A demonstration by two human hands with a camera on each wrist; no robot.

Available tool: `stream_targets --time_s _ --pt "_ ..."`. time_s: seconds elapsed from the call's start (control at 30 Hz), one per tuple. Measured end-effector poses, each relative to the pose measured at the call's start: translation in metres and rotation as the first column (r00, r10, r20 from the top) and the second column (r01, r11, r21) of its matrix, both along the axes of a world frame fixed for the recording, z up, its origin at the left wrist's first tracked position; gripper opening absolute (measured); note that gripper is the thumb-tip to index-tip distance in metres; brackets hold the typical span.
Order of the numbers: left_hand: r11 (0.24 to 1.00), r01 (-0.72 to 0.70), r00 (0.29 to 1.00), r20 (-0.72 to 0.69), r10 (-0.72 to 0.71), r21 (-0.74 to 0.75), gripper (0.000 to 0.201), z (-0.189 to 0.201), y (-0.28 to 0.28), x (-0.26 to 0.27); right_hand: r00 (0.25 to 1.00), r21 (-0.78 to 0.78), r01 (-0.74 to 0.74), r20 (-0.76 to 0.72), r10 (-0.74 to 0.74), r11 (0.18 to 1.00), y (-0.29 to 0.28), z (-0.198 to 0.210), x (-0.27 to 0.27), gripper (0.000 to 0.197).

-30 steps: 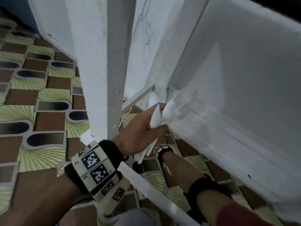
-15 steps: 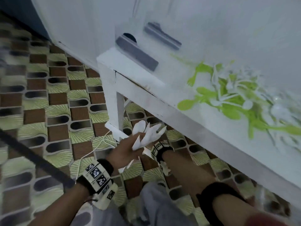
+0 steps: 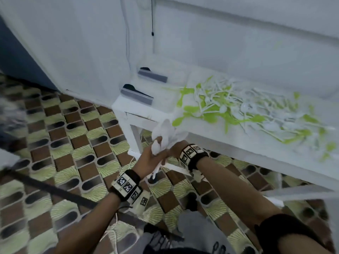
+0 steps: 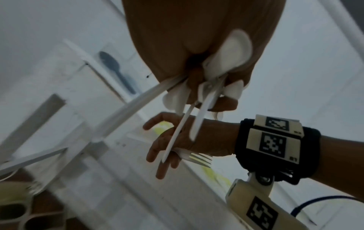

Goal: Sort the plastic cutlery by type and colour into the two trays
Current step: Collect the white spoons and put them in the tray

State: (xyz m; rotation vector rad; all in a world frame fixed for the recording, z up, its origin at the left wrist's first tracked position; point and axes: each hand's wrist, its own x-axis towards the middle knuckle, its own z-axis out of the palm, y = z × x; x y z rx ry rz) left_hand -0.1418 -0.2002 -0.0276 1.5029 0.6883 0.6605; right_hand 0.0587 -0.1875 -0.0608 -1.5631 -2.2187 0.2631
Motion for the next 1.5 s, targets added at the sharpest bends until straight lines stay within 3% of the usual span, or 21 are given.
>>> stream_targets --time_s 0.03,0.07,0.13,0.23,0.37,0.53,0.6,0.67,0.73,0.77,0.87,0.97,1.03,1.1,1.13,1.17,1.23,1.33,1.43,1.5 --pt "1.0 0.001 1.0 0.008 -0.001 0.017 0.036 0.006 0.009 0.009 0.983 -0.127 0.068 0.177 -0.045 0.99 -0.011 0.012 0.006 0.035" --pt "0.999 0.0 1.0 0.019 -0.001 0.038 0.032 0.012 0.018 0.018 0.956 -0.239 0.241 0.225 -0.188 0.941 -0.008 0.029 0.0 0.031" --pt "0.999 -0.004 1.0 0.028 0.002 0.054 0.03 0.022 0.033 0.038 0.948 -0.43 0.295 0.239 -0.208 0.853 0.003 0.056 0.013 0.032" --pt "0.993 0.018 0.998 0.053 -0.024 0.115 0.024 0.044 0.054 0.076 0.92 -0.448 0.382 0.272 -0.283 0.809 0.019 0.074 0.029 0.029" --pt "0.982 -0.016 0.997 0.075 0.002 0.191 0.013 0.06 0.081 0.142 0.889 -0.397 0.457 0.183 -0.419 0.796 0.025 0.083 0.092 0.028" --pt "0.986 -0.026 0.993 0.116 0.007 0.163 0.037 0.073 0.111 0.223 0.887 -0.409 0.43 0.026 -0.461 0.805 0.024 0.086 0.182 0.032" --pt "0.985 -0.03 0.993 0.115 0.011 0.169 0.037 0.076 0.117 0.25 0.862 -0.332 0.437 -0.11 -0.495 0.836 0.021 0.085 0.218 0.025" --pt "0.983 -0.045 0.992 0.123 0.023 0.18 0.032 0.079 0.123 0.274 0.844 -0.263 0.476 -0.132 -0.52 0.839 0.025 0.082 0.248 0.006" --pt "0.981 -0.059 0.99 0.136 0.034 0.184 0.029 0.085 0.127 0.293 0.826 -0.22 0.544 -0.028 -0.563 0.81 0.031 0.075 0.272 0.019" --pt "0.98 -0.067 0.989 0.139 0.041 0.188 0.026 0.086 0.129 0.299 0.823 -0.187 0.568 0.102 -0.559 0.802 0.035 0.07 0.28 0.022" --pt "0.978 -0.142 0.979 0.17 0.115 0.152 0.02 0.075 0.138 0.311 0.799 -0.055 0.474 0.447 -0.403 0.879 0.05 0.053 0.292 0.014" --pt "0.978 -0.185 0.973 0.158 0.169 0.098 0.024 0.063 0.148 0.323 0.835 -0.327 0.501 0.425 -0.349 0.802 0.06 0.04 0.295 0.034" --pt "0.986 -0.142 0.984 0.117 0.131 0.091 0.026 0.056 0.156 0.328 0.838 -0.318 0.543 0.253 -0.483 0.777 0.066 0.039 0.299 0.036" --pt "0.991 -0.083 0.992 0.102 0.072 0.106 0.023 0.053 0.163 0.334 0.763 -0.231 0.612 -0.082 -0.642 0.757 0.067 0.043 0.301 0.03" --pt "0.992 -0.069 0.993 0.103 0.058 0.11 0.022 0.051 0.168 0.337 0.689 -0.242 0.619 -0.291 -0.664 0.747 0.067 0.049 0.302 0.028" --pt "0.992 -0.062 0.993 0.103 0.051 0.108 0.022 0.05 0.173 0.339 0.557 -0.309 0.597 -0.505 -0.66 0.74 0.068 0.057 0.303 0.028" --pt "0.994 -0.053 0.995 0.088 0.045 0.098 0.022 0.046 0.181 0.345 0.285 -0.451 0.454 -0.743 -0.605 0.768 0.072 0.074 0.298 0.028" --pt "0.996 -0.035 0.995 0.101 0.027 0.084 0.023 0.044 0.185 0.353 0.104 -0.488 0.344 -0.829 -0.549 0.802 0.088 0.081 0.287 0.033" --pt "0.997 -0.068 0.992 0.105 0.063 0.041 0.029 0.039 0.193 0.36 -0.121 -0.538 0.37 -0.836 -0.535 0.758 0.104 0.081 0.276 0.046" --pt "0.995 -0.097 0.992 0.083 0.095 0.019 0.031 0.035 0.2 0.365 -0.158 -0.552 0.44 -0.824 -0.544 0.708 0.111 0.079 0.273 0.047"
